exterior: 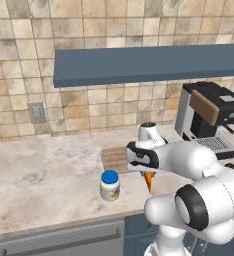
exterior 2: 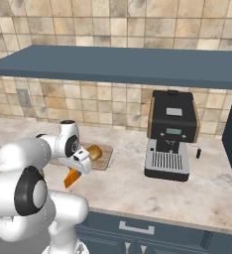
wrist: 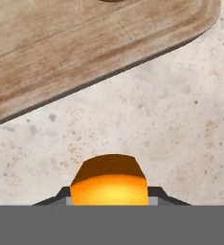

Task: Retrieve the reheated potato from the microwave, then place the potato, cheese, and condiment on the cutting board.

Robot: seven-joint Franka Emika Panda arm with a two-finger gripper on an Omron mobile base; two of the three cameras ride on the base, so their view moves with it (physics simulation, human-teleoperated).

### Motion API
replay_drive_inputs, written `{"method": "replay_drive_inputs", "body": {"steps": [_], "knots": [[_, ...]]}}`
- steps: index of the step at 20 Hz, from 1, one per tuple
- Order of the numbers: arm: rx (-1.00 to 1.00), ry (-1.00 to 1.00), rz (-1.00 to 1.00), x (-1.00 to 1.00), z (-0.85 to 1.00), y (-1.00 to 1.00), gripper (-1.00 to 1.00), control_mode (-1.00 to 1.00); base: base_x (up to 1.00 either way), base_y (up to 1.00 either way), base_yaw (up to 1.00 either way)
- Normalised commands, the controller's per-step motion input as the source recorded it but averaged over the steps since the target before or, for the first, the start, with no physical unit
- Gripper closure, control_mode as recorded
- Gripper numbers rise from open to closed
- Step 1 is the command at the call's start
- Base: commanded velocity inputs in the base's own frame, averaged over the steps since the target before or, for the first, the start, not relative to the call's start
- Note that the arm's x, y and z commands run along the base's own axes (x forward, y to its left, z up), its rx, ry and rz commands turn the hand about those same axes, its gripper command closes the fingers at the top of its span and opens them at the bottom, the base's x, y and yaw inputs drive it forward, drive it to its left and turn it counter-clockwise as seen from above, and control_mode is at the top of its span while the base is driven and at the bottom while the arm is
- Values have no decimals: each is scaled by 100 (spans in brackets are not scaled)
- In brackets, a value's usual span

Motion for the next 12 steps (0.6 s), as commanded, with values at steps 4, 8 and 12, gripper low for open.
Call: {"method": "replay_drive_inputs", "body": {"steps": [4,8,12], "knots": [[0,0,2,11,38,10,100,-100,0,0,0],[1,4,0,49,24,16,100,-100,0,0,0],[2,16,6,69,6,20,100,-100,0,0,0]]}}
